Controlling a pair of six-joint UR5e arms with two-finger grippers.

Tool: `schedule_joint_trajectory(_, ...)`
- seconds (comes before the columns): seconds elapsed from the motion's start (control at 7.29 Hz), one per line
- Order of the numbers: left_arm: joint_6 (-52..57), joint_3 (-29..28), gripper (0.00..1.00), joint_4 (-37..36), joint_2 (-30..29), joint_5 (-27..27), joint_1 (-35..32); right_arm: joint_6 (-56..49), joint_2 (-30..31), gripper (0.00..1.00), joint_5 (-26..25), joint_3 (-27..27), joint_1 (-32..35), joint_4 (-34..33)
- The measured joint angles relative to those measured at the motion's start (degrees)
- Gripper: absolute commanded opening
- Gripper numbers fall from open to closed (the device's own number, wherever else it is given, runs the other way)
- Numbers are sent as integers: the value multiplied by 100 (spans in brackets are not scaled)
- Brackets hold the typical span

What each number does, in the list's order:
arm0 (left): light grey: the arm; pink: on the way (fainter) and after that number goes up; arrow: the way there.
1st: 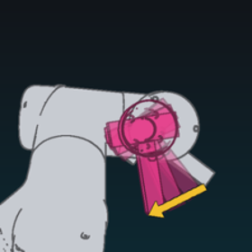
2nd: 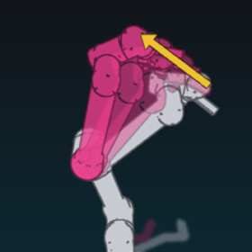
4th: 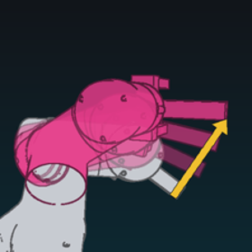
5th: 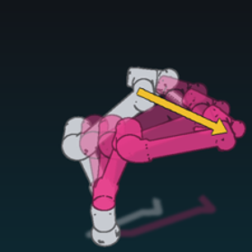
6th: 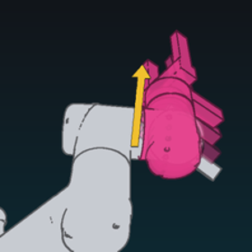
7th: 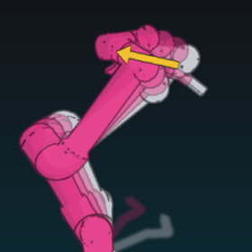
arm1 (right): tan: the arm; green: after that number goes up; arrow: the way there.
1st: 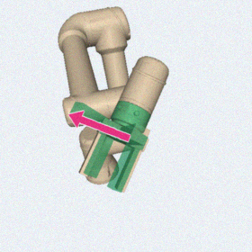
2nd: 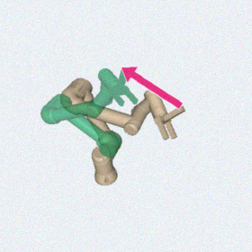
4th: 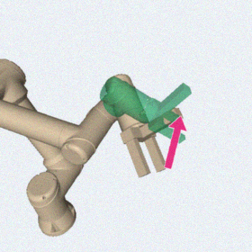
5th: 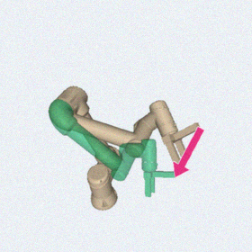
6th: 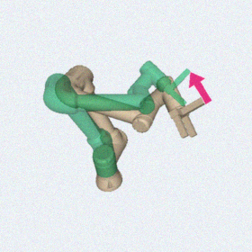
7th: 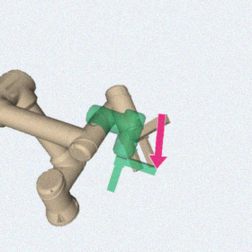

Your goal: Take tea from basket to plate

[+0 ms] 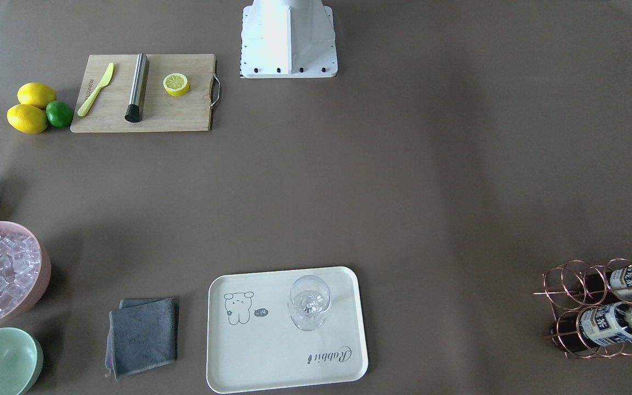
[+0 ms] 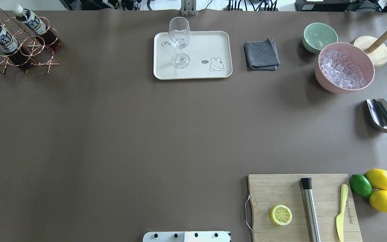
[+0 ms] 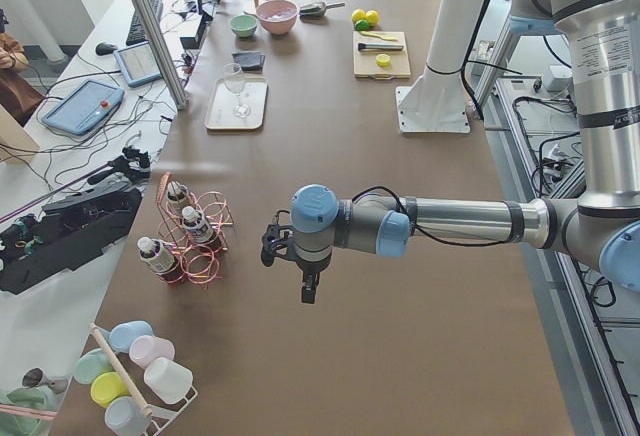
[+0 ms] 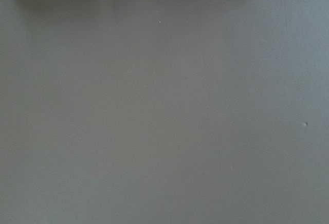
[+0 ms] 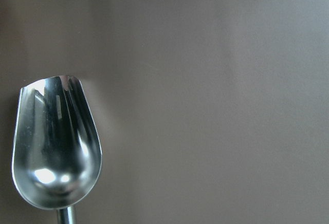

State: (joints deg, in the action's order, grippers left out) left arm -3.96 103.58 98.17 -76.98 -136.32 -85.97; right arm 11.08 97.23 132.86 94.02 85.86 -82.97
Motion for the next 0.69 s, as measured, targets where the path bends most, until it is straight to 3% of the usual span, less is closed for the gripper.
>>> schedule_joint_trajectory(0.69,1,-186,98,-8,-119,6,-11,-1,-5,100,-9,-74,-15,0)
